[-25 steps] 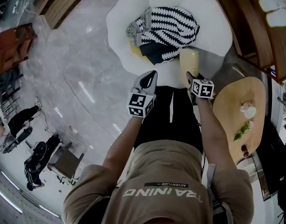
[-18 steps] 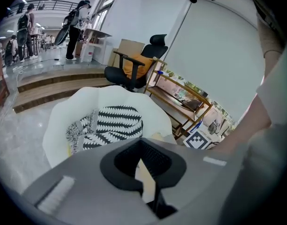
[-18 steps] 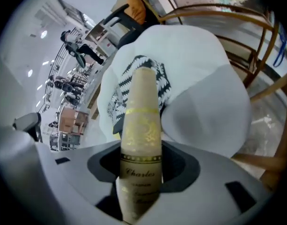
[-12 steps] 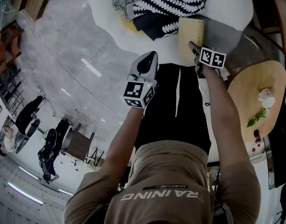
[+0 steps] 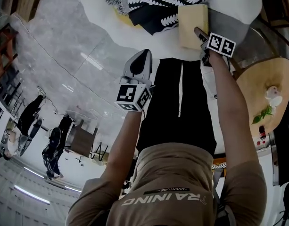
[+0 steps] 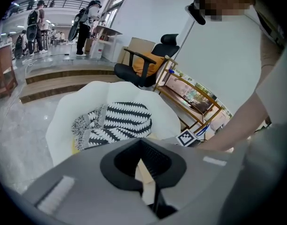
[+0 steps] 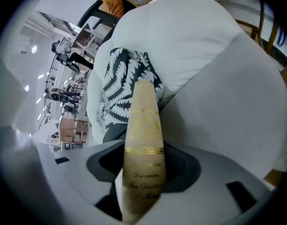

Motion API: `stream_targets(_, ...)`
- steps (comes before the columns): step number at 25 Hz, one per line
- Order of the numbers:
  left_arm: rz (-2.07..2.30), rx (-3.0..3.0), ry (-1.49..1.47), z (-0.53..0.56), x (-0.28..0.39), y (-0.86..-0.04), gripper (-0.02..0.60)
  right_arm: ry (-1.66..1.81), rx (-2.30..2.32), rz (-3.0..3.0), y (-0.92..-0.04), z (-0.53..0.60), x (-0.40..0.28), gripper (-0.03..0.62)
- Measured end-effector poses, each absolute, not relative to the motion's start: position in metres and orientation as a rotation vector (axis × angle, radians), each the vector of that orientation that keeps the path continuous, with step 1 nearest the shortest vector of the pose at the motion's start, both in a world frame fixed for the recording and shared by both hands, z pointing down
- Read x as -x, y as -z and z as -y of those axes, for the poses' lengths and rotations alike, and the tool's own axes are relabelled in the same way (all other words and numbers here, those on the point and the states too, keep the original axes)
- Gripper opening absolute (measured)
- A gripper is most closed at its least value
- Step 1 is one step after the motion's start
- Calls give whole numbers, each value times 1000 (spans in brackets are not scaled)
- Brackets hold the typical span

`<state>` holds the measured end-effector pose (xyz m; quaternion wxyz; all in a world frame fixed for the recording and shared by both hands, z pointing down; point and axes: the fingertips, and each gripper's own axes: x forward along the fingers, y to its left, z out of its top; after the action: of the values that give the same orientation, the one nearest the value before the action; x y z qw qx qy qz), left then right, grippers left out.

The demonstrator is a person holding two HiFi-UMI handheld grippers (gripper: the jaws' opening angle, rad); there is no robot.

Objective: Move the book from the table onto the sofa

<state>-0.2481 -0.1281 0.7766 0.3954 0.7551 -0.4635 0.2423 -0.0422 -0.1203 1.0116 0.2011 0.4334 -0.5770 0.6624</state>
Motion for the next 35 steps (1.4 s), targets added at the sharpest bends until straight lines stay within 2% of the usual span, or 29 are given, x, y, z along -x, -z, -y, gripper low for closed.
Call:
stream_targets(8, 1228, -1883, -590, 129, 249, -767, -8, -1370, -1193, 1575, -995, 126, 7, 242)
stream_targets(17, 1202, -1928, -613, 117, 243, -713, -8, -1281, -1021, 1763, -913, 123, 19, 238)
stream_targets(20, 1205, -1959, -596, 119, 246, -674, -8, -1224, -964, 1924, -854, 132, 36, 154)
stream_targets(22, 1203, -2005, -586, 128, 246, -654, -8, -1182, -956, 2047, -813, 143, 45, 56)
stream_targets(24, 1198, -2042, -578, 133, 245, -635, -8, -1174, -942, 2156, -770, 151, 55, 12)
stream_targets(29, 1244, -2068, -535, 131, 244, -579, -8, -1152, -907, 2385, -648, 158, 72, 8)
stream_targets(35, 1267, -2127, -517, 123, 242, -539, -9, -1020, -972, 2562, -548, 167, 77, 6)
